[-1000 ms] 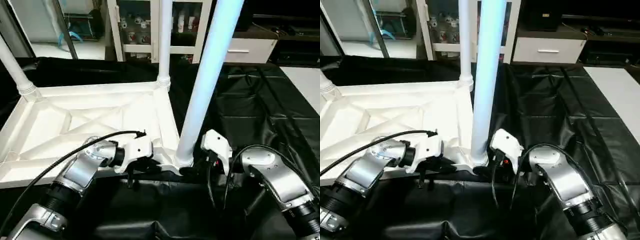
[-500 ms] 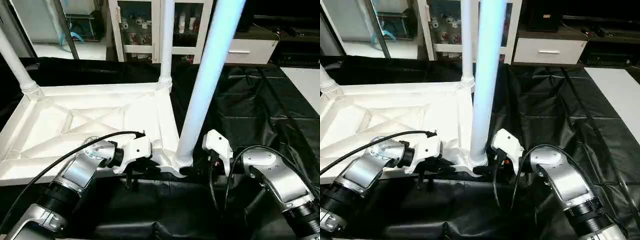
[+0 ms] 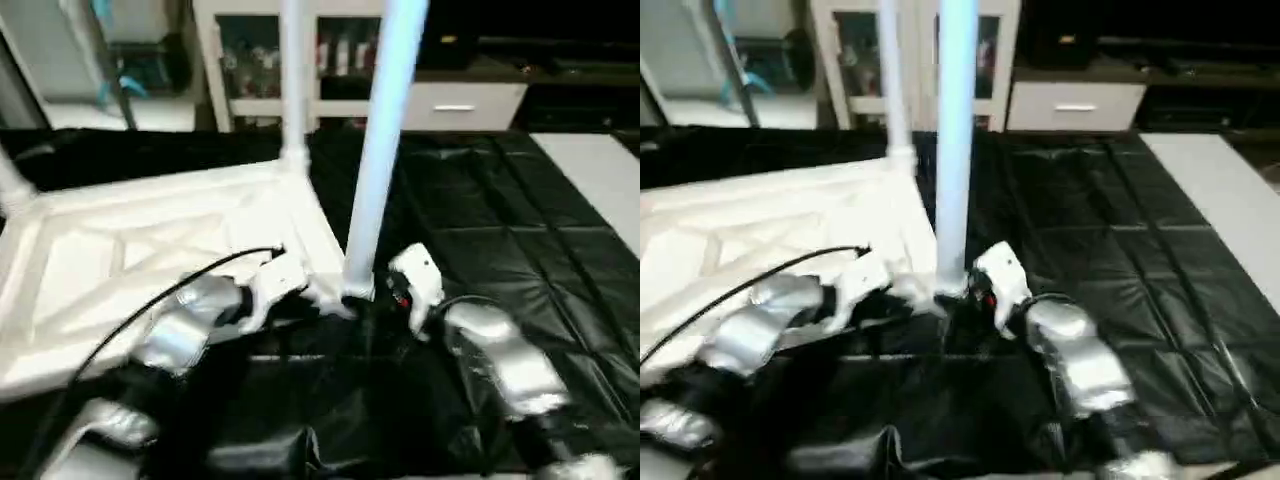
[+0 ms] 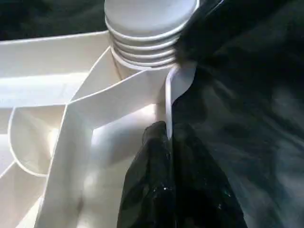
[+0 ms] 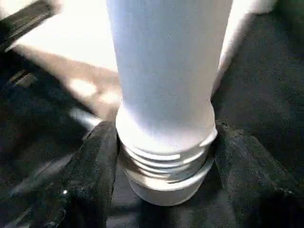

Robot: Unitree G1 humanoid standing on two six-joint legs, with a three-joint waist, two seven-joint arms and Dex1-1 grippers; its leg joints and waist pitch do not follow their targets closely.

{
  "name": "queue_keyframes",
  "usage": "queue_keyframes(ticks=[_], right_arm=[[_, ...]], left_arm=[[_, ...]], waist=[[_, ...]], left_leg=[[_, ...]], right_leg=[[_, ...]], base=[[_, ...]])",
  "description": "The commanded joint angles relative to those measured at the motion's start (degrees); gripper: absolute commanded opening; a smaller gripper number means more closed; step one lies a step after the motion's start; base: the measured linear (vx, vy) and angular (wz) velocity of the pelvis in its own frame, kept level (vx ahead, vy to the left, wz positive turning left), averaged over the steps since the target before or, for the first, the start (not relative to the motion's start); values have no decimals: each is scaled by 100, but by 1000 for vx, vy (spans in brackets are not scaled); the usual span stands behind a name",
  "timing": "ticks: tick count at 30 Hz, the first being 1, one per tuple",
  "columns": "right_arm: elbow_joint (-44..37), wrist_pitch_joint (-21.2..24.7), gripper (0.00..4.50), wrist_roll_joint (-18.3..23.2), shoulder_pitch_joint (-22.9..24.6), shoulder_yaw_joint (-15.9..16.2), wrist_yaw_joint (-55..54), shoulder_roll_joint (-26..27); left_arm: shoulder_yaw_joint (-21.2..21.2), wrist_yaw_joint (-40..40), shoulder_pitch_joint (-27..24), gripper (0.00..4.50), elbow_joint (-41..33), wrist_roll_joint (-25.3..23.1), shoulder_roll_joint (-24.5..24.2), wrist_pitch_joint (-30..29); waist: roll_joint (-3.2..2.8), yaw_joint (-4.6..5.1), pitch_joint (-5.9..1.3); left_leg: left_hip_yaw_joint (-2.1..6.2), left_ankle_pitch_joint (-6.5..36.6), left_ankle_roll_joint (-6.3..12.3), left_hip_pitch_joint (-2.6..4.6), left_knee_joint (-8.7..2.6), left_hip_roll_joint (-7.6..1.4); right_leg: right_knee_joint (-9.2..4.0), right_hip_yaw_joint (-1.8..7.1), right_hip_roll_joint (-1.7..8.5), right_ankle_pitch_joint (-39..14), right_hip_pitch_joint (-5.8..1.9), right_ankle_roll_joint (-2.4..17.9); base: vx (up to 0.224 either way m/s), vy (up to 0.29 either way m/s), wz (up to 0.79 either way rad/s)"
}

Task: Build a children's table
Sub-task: Rotate leg to tighten

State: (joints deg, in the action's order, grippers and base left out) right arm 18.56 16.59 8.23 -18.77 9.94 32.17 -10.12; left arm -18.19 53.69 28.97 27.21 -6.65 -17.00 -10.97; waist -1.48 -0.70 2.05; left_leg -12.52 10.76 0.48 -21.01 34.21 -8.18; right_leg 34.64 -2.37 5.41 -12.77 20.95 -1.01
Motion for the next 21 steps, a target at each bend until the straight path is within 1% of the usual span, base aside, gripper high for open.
queue_keyframes(ticks=[1,2,3,4,5,6,7,8,9,10,11,12,13,14,15,16,17,18,19,20,21], right_arm=[[323,-3,269,-99,-130,20,-466,156],[523,-59,269,-136,-241,-24,-704,297],[841,-150,269,-192,-426,-102,-1110,503],[1185,-261,269,-287,-625,-204,-1594,721],[1380,-324,269,-344,-737,-265,-1866,841],[1420,-338,269,-356,-760,-278,-1922,866],[1674,-438,269,-407,-918,-378,-2269,1014],[1977,-612,269,-418,-1104,-499,-2614,1187],[2175,-732,269,-416,-1226,-578,-2825,1297],[2363,-919,269,-428,-1350,-596,-2938,1395],[2377,-939,269,-425,-1362,-597,-2938,1404],[2549,-1152,269,-396,-1492,-616,-2932,1501],[2576,-1221,269,-372,-1523,-639,-2880,1522],[2580,-1340,269,-317,-1552,-681,-2725,1541],[2580,-1340,269,-317,-1552,-681,-2725,1541],[2488,-1423,269,-228,-1520,-713,-2490,1534],[2434,-1453,324,-212,-1498,-712,-2418,1521],[2362,-1507,338,-205,-1462,-715,-2356,1493],[2261,-1503,340,-154,-1417,-726,-2234,1471],[2085,-1504,340,-140,-1339,-721,-2108,1400],[1982,-1505,360,-135,-1293,-718,-2035,1356]], left_arm=[[-383,3,-154,0,153,174,454,114],[-374,-220,-54,0,334,110,579,153],[-352,-590,112,0,609,16,770,189],[-315,-1007,288,0,894,-107,969,234],[-292,-1236,387,0,1055,-177,1079,260],[-288,-1284,408,0,1088,-191,1102,266],[-217,-1560,525,0,1269,-247,1261,240],[-184,-1852,661,0,1490,-357,1404,308],[-167,-2035,750,0,1636,-428,1493,359],[-141,-2219,830,0,1775,-464,1576,413],[-141,-2229,835,0,1785,-466,1581,421],[-129,-2316,898,0,1911,-485,1629,520],[-121,-2298,904,0,1943,-487,1631,553],[-109,-2257,902,0,1986,-483,1619,601],[-109,-2257,902,0,1986,-483,1619,601],[-105,-2182,879,0,1996,-473,1571,611],[-104,-2153,866,0,1993,-471,1546,618],[-98,-2131,854,0,2013,-480,1507,654],[-89,-2097,841,0,2020,-487,1462,667],[-70,-2032,826,0,2031,-488,1391,711],[-59,-1991,818,0,2038,-487,1351,738]], waist=[[44,78,-149],[42,106,-150],[10,156,-147],[-4,184,-136],[-7,208,-139],[-22,240,-133],[-43,275,-134],[-59,306,-138],[-73,330,-119],[-119,333,-102],[-139,293,-90],[-138,22,-129],[136,-66,-301],[424,44,-417],[322,-76,-330],[121,-177,-369],[74,-166,-361],[64,12,-345],[-28,27,-366],[-51,15,-355],[6,32,-327]], left_leg=[[520,3595,-761,209,-563,-500],[539,3696,-775,214,-574,-499],[570,3875,-804,199,-606,-479],[592,4107,-849,237,-610,-461],[584,4200,-863,272,-608,-445],[598,4387,-868,294,-625,-443],[620,4519,-904,251,-683,-462],[615,4606,-910,241,-720,-458],[581,4857,-928,228,-807,-460],[474,5134,-978,153,-999,-477],[389,5255,-995,19,-1201,-511],[109,5316,-1014,-386,-1629,-569],[-106,3786,-855,88,-1263,-414],[51,2806,-758,471,-473,-319],[474,884,-32,76,242,-91],[653,-38,96,-394,-38,-242],[636,-308,59,-315,-239,-343],[626,-224,144,7,-269,-501],[591,79,313,-61,-311,-464],[542,444,372,-37,-330,-452],[490,1112,382,-45,-377,-442]], right_leg=[[-653,177,447,-3570,108,597],[-657,169,431,-3501,103,582],[-646,143,401,-3354,91,590],[-672,116,386,-3349,134,581],[-688,99,370,-3348,158,586],[-708,58,359,-3307,152,574],[-673,26,344,-3085,86,567],[-655,-1,319,-2980,67,576],[-624,-71,257,-2905,62,570],[-478,-203,133,-2707,-11,617],[-234,-268,34,-2391,-161,655],[629,-309,-93,-1233,-558,601],[247,66,113,-1845,-143,434],[-344,235,537,-2917,279,369],[-788,652,967,-3753,72,532],[-464,370,854,-2476,-402,851],[-319,165,527,-1555,-248,929],[-123,69,179,-89,41,1262],[-94,48,245,396,-97,1546],[-157,47,272,322,-90,1620],[-253,75,319,-54,-119,1659]], base=[[0,0,0],[0,0,0],[0,0,0],[-61,35,-9],[-61,35,-9],[-67,35,-7],[0,0,0],[0,0,0],[0,0,0],[-66,28,-2],[-66,28,-2],[-90,-14,12],[5,-104,14],[5,-104,14],[137,-89,-25],[95,15,-29],[95,15,-29],[0,0,0],[0,0,0],[0,0,0],[0,0,0]])
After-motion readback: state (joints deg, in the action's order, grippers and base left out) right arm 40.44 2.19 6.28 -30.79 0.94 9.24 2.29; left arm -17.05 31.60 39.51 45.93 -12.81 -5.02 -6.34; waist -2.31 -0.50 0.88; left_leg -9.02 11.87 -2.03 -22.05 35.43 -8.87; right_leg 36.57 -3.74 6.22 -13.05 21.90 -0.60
